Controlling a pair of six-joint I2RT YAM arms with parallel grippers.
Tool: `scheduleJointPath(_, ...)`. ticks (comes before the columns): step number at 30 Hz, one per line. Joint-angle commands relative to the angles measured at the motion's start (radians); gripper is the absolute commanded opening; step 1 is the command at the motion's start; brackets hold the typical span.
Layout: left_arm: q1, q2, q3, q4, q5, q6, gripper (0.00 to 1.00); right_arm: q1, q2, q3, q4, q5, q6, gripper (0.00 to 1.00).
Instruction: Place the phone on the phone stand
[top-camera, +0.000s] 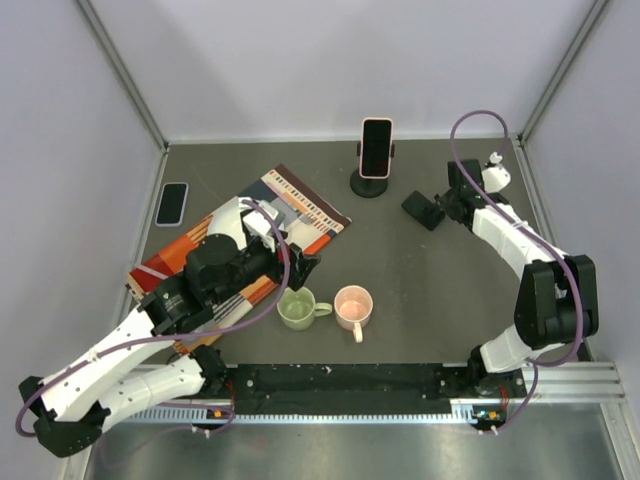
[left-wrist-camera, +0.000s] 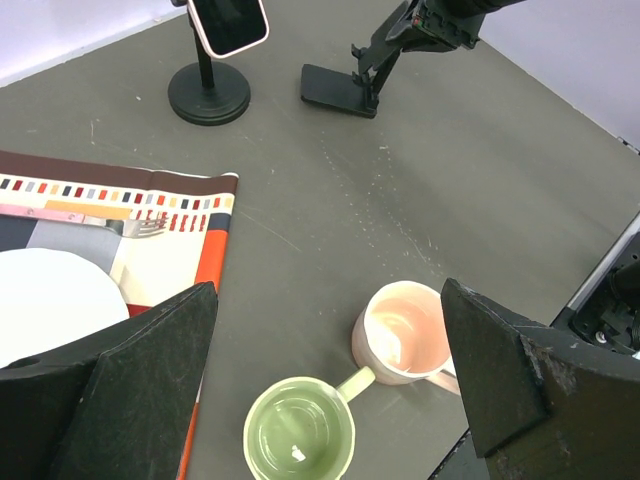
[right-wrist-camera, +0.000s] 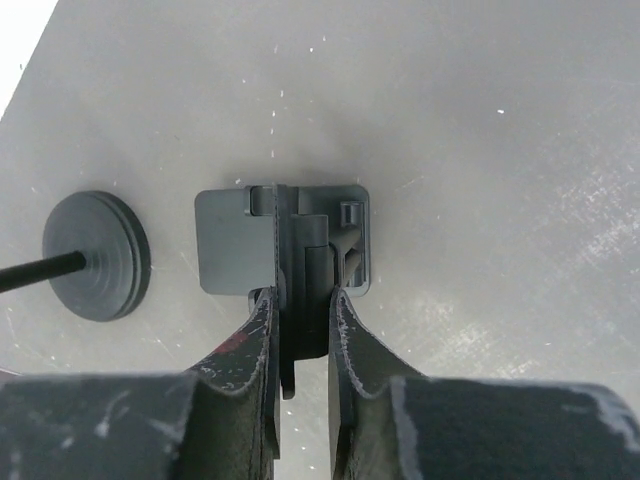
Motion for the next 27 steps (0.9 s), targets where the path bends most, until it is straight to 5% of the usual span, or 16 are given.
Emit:
scheduleJointPath(1,-0.003,-0.034,0.029,0.019,-0.015,-0.005,0.99,-0.008,-0.020,0.055,0.013,-0.039,-0.320,0.00)
scheduleJointPath(4,-0.003,-0.033,0.026,0.020,-0.008,-0.002,0.98,-0.008,-0.009,0.110,-0.016,-0.249,-0.680,0.00)
scheduleJointPath(13,-0.002,0.012,0.023,0.055,0.064,-0.010,0.98,0.029,0.028,0.335,-0.324,-0.763,-1.400,0.03)
scheduleJointPath(16,-0.003,0.007,0.028,0.055,0.071,-0.013,0.97,0.066,0.020,0.305,-0.373,-0.812,-1.633,0.02)
scheduleJointPath(22,-0.003,-0.022,0.017,0.040,0.052,-0.021,0.97,0.066,0.085,0.368,-0.597,-0.903,-1.888,0.00)
scheduleJointPath(27,-0.003,-0.008,0.017,0.043,0.060,-0.021,0.97,0.066,0.106,0.354,-0.608,-0.963,-1.924,0.00)
